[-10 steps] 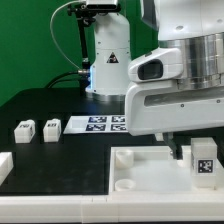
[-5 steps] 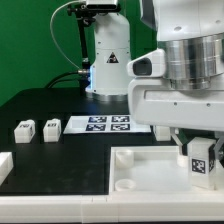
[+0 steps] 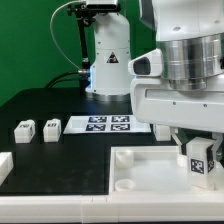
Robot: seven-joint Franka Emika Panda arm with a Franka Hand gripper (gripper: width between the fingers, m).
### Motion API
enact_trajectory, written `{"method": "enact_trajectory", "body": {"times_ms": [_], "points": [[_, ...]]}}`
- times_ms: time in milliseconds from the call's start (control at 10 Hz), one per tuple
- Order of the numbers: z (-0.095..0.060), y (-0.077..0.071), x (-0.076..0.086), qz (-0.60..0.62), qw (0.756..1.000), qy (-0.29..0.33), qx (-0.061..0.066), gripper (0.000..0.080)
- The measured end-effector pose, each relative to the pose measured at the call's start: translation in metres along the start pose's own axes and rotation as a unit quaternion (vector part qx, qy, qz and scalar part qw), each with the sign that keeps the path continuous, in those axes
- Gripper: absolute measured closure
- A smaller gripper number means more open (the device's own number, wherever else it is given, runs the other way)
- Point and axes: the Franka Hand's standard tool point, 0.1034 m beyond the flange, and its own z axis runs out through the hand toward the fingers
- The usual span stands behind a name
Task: Assemble one leg
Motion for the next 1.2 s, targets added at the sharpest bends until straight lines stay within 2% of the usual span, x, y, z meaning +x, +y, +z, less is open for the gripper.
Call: {"method": "enact_trajectory", "body": {"times_ms": [100, 200, 300, 400, 500, 600, 800, 900, 1000, 1200], "points": [[0.000, 0.000, 0.000, 0.000, 1.000, 0.000, 0.000, 0.0508], [0.000, 0.000, 0.000, 0.000, 1.000, 0.000, 0.000, 0.0452], [0.000, 0.000, 0.000, 0.000, 1.000, 0.000, 0.000, 0.0315], [0.000, 0.000, 0.000, 0.000, 1.000, 0.000, 0.000, 0.0315], [0.000, 0.001, 0.001, 0.101, 0.995, 0.000, -0.001, 0.0187], [0.001, -0.011, -0.004, 0.209, 0.978, -0.004, 0.012, 0.0161], [0.003, -0.016, -0.007, -0.001, 1.000, 0.012, 0.004, 0.0152], [0.004, -0.022, -0.013, -0.144, 0.989, 0.018, -0.003, 0.0152], [0.004, -0.021, -0.014, -0.200, 0.980, 0.017, -0.005, 0.0151], [0.007, -0.011, -0.015, -0.333, 0.942, 0.019, -0.011, 0.0151]]}}
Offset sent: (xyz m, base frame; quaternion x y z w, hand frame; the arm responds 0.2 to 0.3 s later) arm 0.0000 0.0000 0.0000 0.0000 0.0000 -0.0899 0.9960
